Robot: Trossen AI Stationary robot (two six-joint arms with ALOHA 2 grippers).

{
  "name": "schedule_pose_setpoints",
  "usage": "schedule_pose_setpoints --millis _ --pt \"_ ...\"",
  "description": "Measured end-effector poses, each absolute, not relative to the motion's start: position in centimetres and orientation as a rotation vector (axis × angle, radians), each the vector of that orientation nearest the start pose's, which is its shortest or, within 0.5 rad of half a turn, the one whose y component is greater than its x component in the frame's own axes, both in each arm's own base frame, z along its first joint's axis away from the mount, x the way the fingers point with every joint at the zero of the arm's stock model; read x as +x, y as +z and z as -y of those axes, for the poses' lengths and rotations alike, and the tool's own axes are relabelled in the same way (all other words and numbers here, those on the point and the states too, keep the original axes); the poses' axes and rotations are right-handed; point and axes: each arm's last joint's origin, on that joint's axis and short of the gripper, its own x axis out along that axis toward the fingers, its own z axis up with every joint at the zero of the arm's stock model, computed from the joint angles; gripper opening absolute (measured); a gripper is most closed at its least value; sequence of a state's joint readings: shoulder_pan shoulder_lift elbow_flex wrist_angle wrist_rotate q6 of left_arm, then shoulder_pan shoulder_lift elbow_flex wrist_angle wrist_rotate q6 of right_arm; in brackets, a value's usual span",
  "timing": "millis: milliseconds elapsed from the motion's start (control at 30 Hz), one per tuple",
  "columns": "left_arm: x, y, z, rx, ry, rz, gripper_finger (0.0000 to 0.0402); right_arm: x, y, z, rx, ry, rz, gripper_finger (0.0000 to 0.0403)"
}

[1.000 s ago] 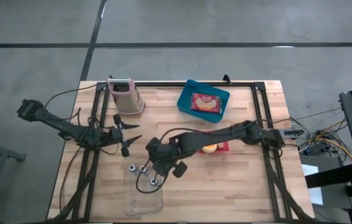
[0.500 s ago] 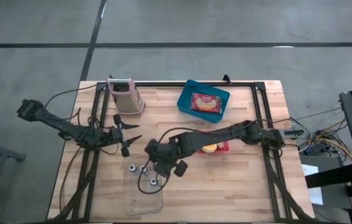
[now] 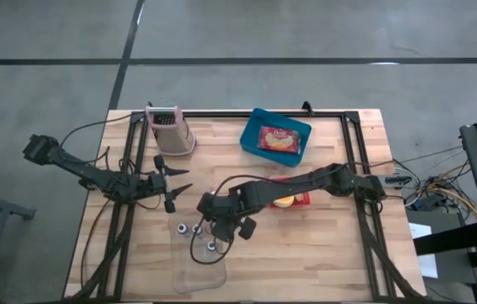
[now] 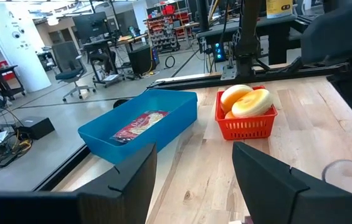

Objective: Pick & Place Food Item
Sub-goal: Put the top pink food coloring bottle into the transparent bin, then put the pink food coloring bottle into the transparent bin

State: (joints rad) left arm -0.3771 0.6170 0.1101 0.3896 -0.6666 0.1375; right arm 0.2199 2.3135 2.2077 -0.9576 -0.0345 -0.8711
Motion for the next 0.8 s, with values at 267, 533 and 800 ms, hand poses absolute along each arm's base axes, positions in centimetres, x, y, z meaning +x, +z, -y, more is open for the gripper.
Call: schedule_pose_setpoints --millis 267,533,800 --pt "13.48 17.9 3.41 0.192 0.282 -0.123 0.0213 48.29 24.6 -10.86 -0.886 0.675 -0.908 0.0103" --pt "13.48 17.9 3.41 0.192 0.282 -0.123 0.0213 48.33 24.61 -10.81 -0.893 0.65 -0.915 0.0174" --pt "13.48 17.89 3.41 0.193 0.282 -0.124 0.0213 48.33 24.61 -10.8 -0.894 0.651 -0.916 0.0173"
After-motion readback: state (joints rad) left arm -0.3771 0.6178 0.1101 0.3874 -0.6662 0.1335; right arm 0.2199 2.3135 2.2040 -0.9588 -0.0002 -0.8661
